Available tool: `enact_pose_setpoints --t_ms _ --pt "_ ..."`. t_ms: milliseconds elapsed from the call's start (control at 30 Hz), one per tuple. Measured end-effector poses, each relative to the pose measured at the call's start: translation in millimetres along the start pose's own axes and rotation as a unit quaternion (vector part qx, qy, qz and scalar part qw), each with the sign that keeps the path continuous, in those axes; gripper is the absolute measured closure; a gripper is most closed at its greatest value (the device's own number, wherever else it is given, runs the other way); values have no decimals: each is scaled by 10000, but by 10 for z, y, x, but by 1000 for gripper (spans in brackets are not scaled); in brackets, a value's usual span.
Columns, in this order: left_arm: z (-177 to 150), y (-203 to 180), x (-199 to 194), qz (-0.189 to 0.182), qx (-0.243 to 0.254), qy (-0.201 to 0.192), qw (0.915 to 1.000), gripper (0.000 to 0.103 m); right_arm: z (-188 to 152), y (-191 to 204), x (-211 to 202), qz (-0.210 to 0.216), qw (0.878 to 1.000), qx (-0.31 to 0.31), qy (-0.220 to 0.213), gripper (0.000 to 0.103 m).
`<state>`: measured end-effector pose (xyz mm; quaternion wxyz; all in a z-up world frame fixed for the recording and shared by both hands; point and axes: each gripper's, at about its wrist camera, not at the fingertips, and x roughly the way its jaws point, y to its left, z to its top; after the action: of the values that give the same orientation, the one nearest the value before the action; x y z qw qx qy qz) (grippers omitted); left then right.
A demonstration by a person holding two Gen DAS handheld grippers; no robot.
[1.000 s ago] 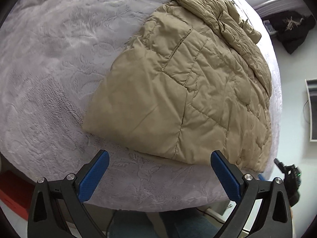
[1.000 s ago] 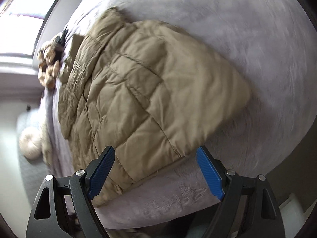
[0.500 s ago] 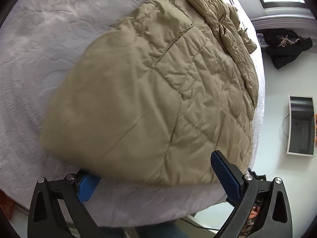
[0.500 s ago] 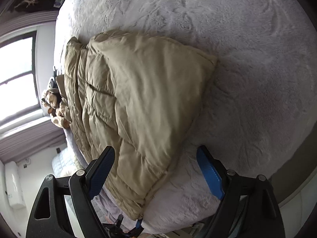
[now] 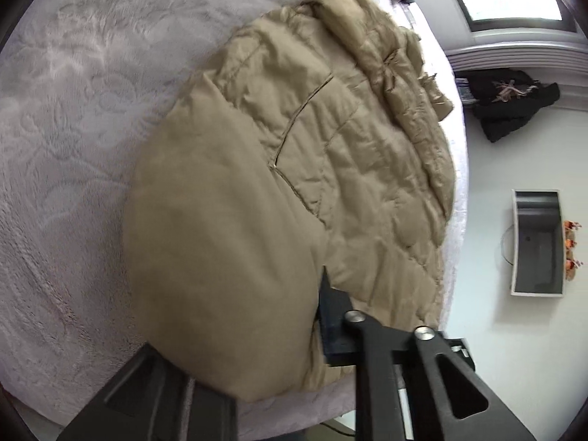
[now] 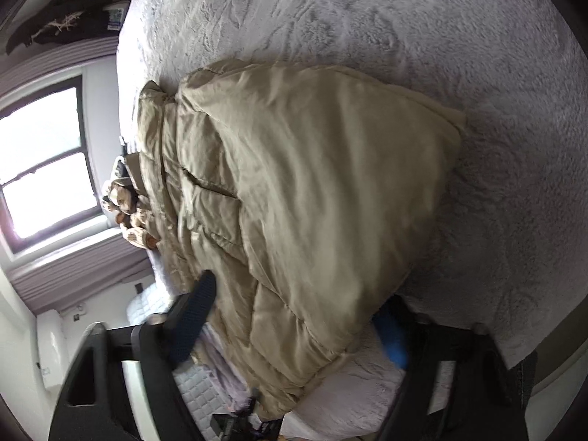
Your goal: Fold large clothes
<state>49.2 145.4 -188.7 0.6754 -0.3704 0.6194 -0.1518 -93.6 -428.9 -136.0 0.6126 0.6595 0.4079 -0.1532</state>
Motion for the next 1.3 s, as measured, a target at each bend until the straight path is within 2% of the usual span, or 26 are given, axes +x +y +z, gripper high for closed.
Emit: enact_pose_setpoints --t_ms 67,133,267,400,600,833,1067,1167,1300 --pt "15 -74 -85 -65 152 -50 9999 84 -12 22 -8 -24 10000 -58 -35 89" --pt "38 -195 -179 -133 333 -115 9993 84 -32 95 -14 -2 9998 -186 -66 93" --pt "178 -443 -478 -367 578 -355 9970 84 -76 369 -79 127 9978 -654 -5 95" --pt "413 -780 -745 -448 894 -709 9925 84 -28 752 -164 336 9932 -1113 84 95" --pt "910 -1261 -942 -446 1145 -1169 9855 84 182 1538 -110 468 9819 -1821 217 95" --pt "1688 -1785 -725 -141 1090 -1641 9803 84 548 2603 274 352 9571 -2828 521 95" --pt "2422 -1942 -340 282 1177 -1788 9764 84 1000 3453 974 35 9392 -3346 764 95" --pt "2710 -1866 -65 529 1196 -1680 9771 84 1163 3595 1334 -229 9391 -3350 723 95" --pt "2999 -1734 310 763 1190 -1436 9795 84 1373 3521 1795 -563 9484 -3048 664 95"
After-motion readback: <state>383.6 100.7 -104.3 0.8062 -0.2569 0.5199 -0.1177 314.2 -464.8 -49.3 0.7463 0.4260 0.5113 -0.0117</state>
